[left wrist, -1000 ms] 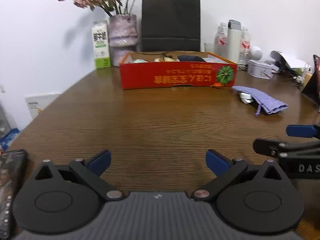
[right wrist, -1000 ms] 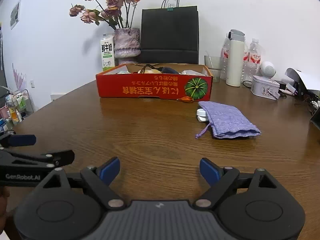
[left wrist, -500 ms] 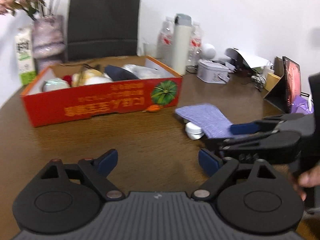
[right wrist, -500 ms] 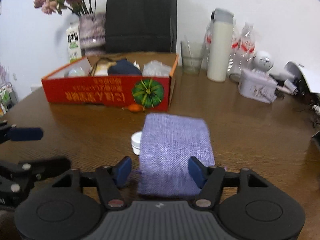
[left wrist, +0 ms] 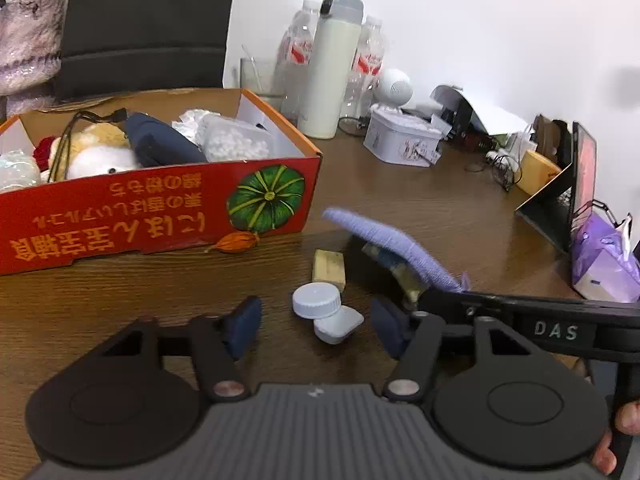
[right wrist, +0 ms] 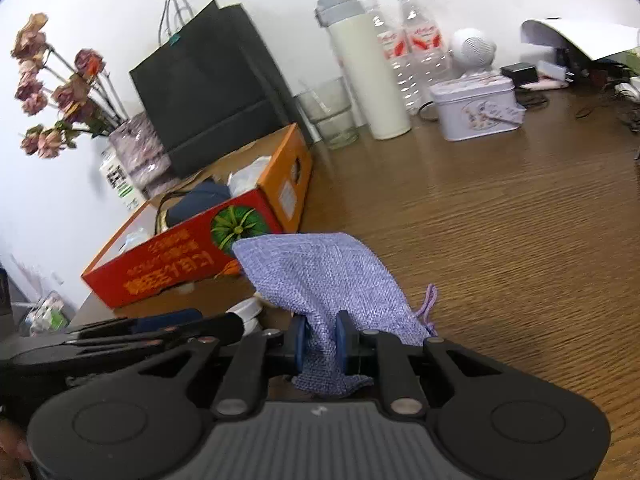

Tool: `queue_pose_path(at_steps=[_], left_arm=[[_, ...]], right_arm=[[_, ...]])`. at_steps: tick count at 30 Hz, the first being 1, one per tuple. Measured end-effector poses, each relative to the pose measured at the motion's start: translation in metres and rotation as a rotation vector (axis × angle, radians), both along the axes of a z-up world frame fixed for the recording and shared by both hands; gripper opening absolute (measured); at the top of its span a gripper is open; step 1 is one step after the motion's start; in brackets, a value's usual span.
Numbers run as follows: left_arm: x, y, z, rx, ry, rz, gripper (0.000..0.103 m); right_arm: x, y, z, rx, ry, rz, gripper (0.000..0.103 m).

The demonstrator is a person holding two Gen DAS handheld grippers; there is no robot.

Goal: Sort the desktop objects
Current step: 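Carry the purple bag with the right tool while the left tool carries the earbuds over the box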

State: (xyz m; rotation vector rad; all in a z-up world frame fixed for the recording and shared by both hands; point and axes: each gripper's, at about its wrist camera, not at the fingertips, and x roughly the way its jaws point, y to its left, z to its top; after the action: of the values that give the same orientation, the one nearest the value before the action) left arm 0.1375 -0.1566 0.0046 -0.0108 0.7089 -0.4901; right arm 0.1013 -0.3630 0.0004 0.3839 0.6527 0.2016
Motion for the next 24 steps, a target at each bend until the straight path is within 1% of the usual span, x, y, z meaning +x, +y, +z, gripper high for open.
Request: queue_pose_path(at_steps=[1,2,5,7,9,10,11,12,13,14,15,16,17,19,20,21,22,24], left_arm=[[0.002,-0.002,-0.003,0.012,0.022,0.003,0.046],[-0.002,-0.004,-0.003,0.018,0.005,0.014,0.044],[-0.008,-0.01,-0.004,0.034,0.0,0.01,0.027],[-0.012,-0.012,-0.004,0.044,-0.011,0.012,0.026],[-0.019,-0.012,-0.002,0.073,-0.015,0.023,0.026],[-0.026,-0.008,-0.001,0.074,-0.018,0.026,0.026],[-0.032,-0.002,0.0,0.066,-0.004,0.025,0.026],[-0.04,0.008,0.002,0.035,0.031,0.019,0.026],[-0.047,0.017,0.004,-0.004,0.052,0.012,0.026],[-0.056,0.028,0.006,-0.034,0.056,0.012,0.026],[-0.067,0.039,0.009,-0.036,0.04,0.031,0.026],[-0.077,0.048,0.01,-0.016,0.019,0.059,0.026],[-0.086,0.058,0.011,0.015,-0.007,0.093,0.026],[-0.099,0.077,0.013,0.048,-0.033,0.142,0.026],[-0.103,0.087,0.014,0.046,-0.025,0.165,0.026],[-0.106,0.097,0.015,0.039,-0.014,0.183,0.026],[-0.11,0.107,0.016,0.034,-0.011,0.197,0.026],[-0.121,0.121,0.017,0.053,-0.031,0.222,0.026]], right_arm=[[-0.001,-0.001,0.0,-0.008,-0.001,-0.014,0.015],[-0.001,-0.002,0.0,-0.012,0.001,-0.025,0.015],[-0.002,-0.002,0.0,-0.014,0.002,-0.026,0.015],[-0.002,0.001,0.0,-0.018,0.001,-0.008,0.015],[-0.002,0.001,-0.001,0.012,0.001,0.016,0.015],[-0.002,0.001,-0.001,0.027,-0.001,0.026,0.015],[-0.003,-0.002,0.0,0.061,-0.004,0.039,0.014],[-0.003,-0.004,0.0,0.112,-0.001,0.058,0.014],[-0.002,-0.012,-0.002,0.22,0.004,0.093,0.013],[-0.002,-0.018,-0.003,0.305,0.005,0.124,0.012],[-0.002,-0.02,-0.003,0.349,0.0,0.151,0.012],[-0.004,-0.018,-0.002,0.332,-0.001,0.156,0.012],[-0.005,-0.015,-0.003,0.342,0.014,0.175,0.012],[-0.01,-0.009,-0.01,0.506,0.044,0.273,0.011],[-0.016,-0.003,-0.009,0.506,0.046,0.282,0.011],[-0.025,0.006,-0.007,0.483,0.043,0.296,0.011],[-0.037,0.016,-0.003,0.446,0.033,0.301,0.012],[-0.061,0.036,0.006,0.322,0.003,0.292,0.012]])
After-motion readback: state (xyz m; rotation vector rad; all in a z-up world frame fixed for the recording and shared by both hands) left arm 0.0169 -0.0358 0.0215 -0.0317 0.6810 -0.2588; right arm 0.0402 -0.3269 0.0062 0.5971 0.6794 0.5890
